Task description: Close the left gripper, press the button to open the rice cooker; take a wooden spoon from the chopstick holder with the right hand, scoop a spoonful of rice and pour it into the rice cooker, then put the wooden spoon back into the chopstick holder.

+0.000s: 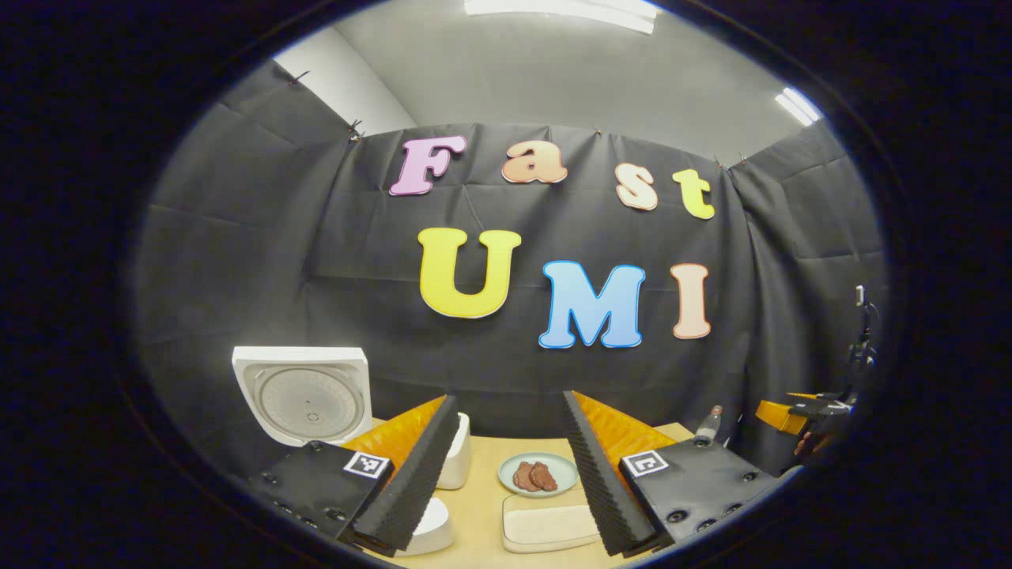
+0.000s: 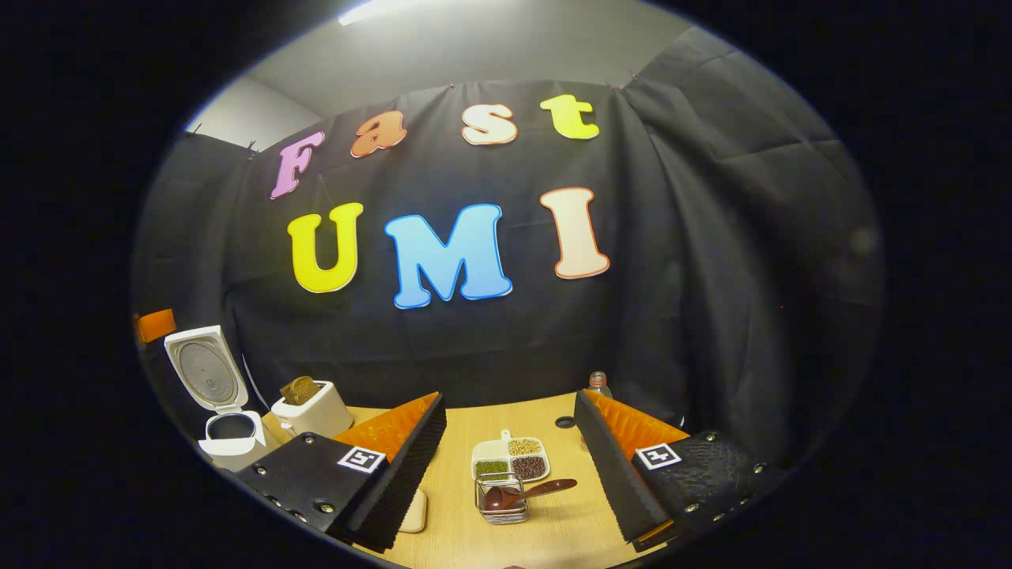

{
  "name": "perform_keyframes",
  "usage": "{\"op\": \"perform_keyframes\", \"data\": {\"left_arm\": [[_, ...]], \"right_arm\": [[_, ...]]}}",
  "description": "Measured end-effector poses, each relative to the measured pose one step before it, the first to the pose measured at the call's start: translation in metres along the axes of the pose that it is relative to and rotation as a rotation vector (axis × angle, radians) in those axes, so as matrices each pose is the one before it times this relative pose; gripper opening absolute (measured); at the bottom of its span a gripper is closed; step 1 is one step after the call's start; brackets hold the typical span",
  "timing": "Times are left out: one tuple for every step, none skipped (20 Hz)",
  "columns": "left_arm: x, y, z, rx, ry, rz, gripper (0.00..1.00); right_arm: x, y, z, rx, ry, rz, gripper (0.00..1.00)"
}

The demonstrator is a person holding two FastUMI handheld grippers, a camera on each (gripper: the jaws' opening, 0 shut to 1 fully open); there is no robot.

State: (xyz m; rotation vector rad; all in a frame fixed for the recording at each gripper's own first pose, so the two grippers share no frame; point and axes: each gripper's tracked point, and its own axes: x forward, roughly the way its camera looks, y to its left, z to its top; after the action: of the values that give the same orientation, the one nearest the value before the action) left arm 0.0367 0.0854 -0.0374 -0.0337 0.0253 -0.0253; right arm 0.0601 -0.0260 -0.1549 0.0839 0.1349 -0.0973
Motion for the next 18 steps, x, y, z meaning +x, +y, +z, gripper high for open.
{"op": "perform_keyframes", "data": {"left_arm": [[-0.00084,-0.00482,-0.00004,-0.00347,0.00078,0.00283,0.91],[-0.00002,-0.00711,0.00016,-0.00055,-0.00348,0.00818,0.91],[0.00049,-0.00313,0.00139,0.00277,-0.00358,0.00726,0.91],[-0.00046,-0.0019,0.00146,0.00561,-0.00375,0.00924,0.91],[-0.00205,-0.00318,0.00097,0.00714,-0.00231,0.00863,0.91],[-0.00027,-0.00286,-0.00115,0.00803,0.00301,0.01212,0.91],[-0.00017,-0.00134,-0.00213,0.00622,0.00923,0.01289,0.91],[-0.00059,-0.0032,-0.00464,0.00424,0.01133,0.00468,0.91],[0.00148,-0.00452,-0.00246,0.00504,0.01384,-0.00201,0.89],[-0.00074,-0.00228,-0.00361,0.01025,0.01173,0.00472,0.91],[0.00141,-0.00205,-0.00173,0.0115,0.01076,0.00636,0.91],[0.00054,-0.00152,-0.00146,0.00796,0.0047,0.00103,0.91],[-0.00069,-0.00104,0.00167,0.00792,-0.00008,0.00777,0.91],[-0.00152,0.00154,0.0017,0.00877,-0.00532,0.0109,0.91],[-0.00073,-0.00017,0.00174,0.00768,-0.00333,0.0048,0.91],[-0.00245,0.00003,-0.00104,0.00681,0.00103,0.00548,0.91],[-0.00205,0.00123,-0.00211,0.00252,0.00384,0.00118,0.9],[-0.00181,0.00002,-0.00297,-0.00565,0.00808,-0.00365,0.9]], "right_arm": [[0.00899,-0.007,-0.00886,0.01626,0.01233,0.00132,0.99],[0.00918,-0.0065,-0.01075,0.0095,0.01811,0.00374,0.99],[0.00776,-0.00491,-0.01082,0.00306,0.01721,0.00672,0.99],[0.00821,-0.00445,-0.01042,-0.00661,0.01584,0.00696,0.99],[0.00711,-0.0037,-0.01036,-0.00787,0.01447,0.00764,0.99],[0.00803,-0.00221,-0.01139,-0.00218,0.01505,0.00661,0.99],[0.00798,-0.00422,-0.01276,0.00257,0.02313,-0.00553,0.99],[0.00756,-0.00087,-0.01314,0.00948,0.0231,0.00191,0.97],[0.00643,-0.00113,-0.01223,0.00243,0.02046,-0.00494,0.94],[0.00497,-0.00213,-0.00968,0.00311,0.01519,-0.00681,0.92],[0.00489,-0.00235,-0.00975,0.01036,0.01717,-0.00133,0.92],[0.00626,-0.00225,-0.00954,0.01794,0.02115,-0.00126,0.92],[0.00587,-0.00339,-0.00837,0.02553,0.02181,-0.0055,0.92],[0.00505,-0.00342,-0.00591,0.02231,0.01888,-0.00771,0.92],[0.00441,-0.00188,-0.00495,0.01166,0.00835,-0.00332,0.91],[0.00427,0.00095,-0.00181,-0.00342,-0.00134,0.0046,0.89],[0.00253,0.00252,-0.00324,-0.0064,0.00416,0.00219,0.89],[0.0039,0.0024,-0.00322,0.00163,0.01217,0.00805,0.82]]}}
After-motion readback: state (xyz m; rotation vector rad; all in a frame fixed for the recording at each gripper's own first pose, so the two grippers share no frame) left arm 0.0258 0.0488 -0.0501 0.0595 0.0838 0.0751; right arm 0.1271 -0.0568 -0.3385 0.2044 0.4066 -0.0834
